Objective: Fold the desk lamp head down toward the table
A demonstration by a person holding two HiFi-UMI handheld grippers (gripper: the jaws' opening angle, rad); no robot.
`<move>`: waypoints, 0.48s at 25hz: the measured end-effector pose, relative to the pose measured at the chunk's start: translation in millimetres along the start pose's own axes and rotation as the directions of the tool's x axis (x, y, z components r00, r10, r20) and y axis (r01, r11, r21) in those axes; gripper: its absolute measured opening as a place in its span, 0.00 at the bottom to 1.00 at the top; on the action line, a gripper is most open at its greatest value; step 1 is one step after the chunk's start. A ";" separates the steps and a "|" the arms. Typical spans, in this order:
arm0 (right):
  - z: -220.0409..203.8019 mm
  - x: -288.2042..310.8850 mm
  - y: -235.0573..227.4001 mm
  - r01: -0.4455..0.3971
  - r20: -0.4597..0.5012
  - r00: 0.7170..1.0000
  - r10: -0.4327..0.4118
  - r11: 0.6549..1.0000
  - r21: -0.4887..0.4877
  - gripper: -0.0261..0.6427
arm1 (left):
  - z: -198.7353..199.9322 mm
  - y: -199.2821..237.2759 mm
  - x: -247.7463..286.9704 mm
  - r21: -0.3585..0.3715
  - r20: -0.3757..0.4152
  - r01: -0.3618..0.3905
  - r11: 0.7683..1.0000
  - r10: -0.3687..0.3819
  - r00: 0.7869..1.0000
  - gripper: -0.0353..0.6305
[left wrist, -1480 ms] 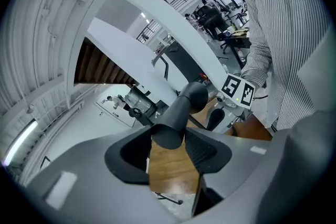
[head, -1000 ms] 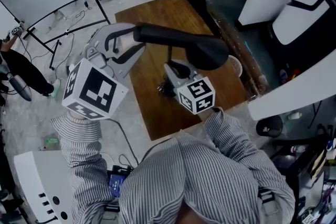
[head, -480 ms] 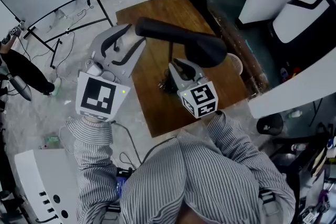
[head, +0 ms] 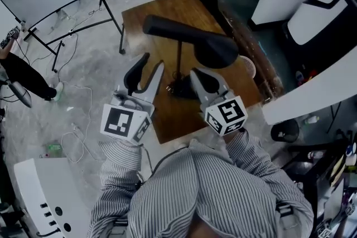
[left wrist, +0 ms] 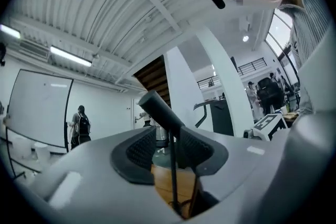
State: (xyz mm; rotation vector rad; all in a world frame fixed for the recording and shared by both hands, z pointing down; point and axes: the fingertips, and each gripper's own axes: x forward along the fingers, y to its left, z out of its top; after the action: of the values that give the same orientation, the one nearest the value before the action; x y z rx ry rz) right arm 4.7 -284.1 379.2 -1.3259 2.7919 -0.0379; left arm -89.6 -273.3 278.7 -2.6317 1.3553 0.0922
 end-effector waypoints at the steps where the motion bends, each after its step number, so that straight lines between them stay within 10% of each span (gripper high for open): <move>1: 2.3 -4.8 0.8 -0.001 0.005 1.000 0.001 1.000 0.001 0.04 | -9.3 -8.3 -0.7 -0.039 -0.004 0.003 0.999 -0.003 1.000 0.26; 12: -21.9 -46.0 -0.3 0.052 -0.019 0.999 -0.051 0.997 0.063 0.04 | -78.2 -70.0 -1.9 -0.372 -0.032 0.007 0.928 -0.021 0.999 0.06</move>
State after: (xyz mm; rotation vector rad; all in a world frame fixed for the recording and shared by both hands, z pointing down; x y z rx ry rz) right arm 32.8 -248.6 402.7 -1.3888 2.7456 -0.1403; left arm -35.9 -246.6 364.9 -2.9615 1.4541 0.3335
